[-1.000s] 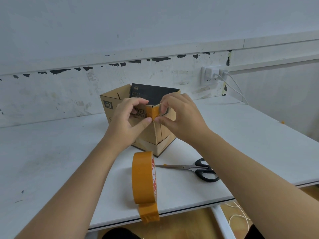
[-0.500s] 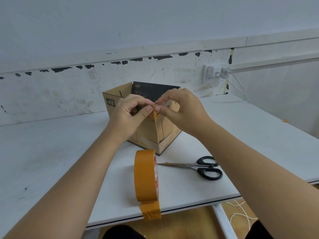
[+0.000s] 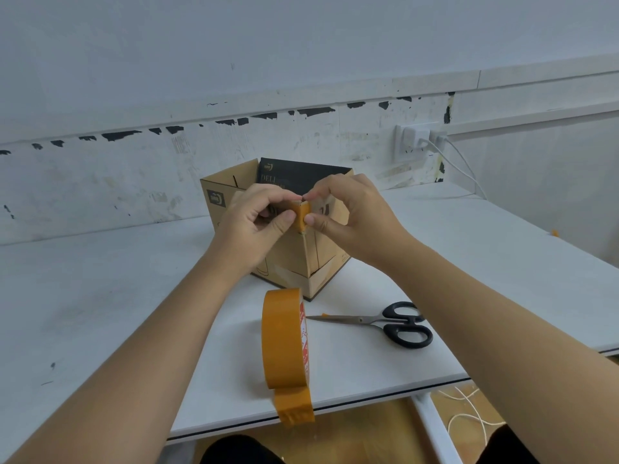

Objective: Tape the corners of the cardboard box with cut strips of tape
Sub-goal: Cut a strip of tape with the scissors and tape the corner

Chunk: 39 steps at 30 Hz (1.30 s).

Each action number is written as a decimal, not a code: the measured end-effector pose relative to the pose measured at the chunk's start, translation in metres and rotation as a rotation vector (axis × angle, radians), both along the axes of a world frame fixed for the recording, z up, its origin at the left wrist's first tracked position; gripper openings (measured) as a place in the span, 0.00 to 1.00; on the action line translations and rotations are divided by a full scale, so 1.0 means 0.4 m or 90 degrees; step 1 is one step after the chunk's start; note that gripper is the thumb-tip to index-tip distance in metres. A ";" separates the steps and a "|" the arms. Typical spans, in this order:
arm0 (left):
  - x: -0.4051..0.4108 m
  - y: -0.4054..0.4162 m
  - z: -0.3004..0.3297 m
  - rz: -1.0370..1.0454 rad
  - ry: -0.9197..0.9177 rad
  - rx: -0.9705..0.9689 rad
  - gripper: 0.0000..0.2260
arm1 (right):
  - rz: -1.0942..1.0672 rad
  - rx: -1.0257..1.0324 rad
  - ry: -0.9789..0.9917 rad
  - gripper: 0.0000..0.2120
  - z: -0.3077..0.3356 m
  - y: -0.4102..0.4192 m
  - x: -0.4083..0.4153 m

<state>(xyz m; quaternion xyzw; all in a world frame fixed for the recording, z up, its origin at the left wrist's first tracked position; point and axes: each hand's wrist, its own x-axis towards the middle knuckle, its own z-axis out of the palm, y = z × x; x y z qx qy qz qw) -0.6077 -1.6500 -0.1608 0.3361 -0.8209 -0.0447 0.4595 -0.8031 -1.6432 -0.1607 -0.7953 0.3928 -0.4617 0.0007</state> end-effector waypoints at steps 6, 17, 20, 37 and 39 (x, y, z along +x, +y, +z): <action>0.000 -0.004 -0.011 0.029 -0.027 0.005 0.14 | -0.026 -0.016 0.031 0.14 -0.012 -0.001 0.007; 0.009 0.003 -0.001 0.010 -0.035 0.022 0.12 | -0.004 0.025 0.021 0.10 0.011 0.002 -0.003; -0.002 0.006 0.011 0.011 -0.006 0.015 0.07 | -0.002 0.032 0.001 0.06 0.023 0.002 -0.003; 0.021 -0.019 -0.008 -0.003 -0.088 0.004 0.20 | -0.027 -0.027 0.040 0.19 -0.025 -0.002 -0.003; 0.016 -0.021 -0.013 0.000 -0.079 0.013 0.20 | -0.035 -0.026 0.029 0.19 -0.027 -0.001 0.005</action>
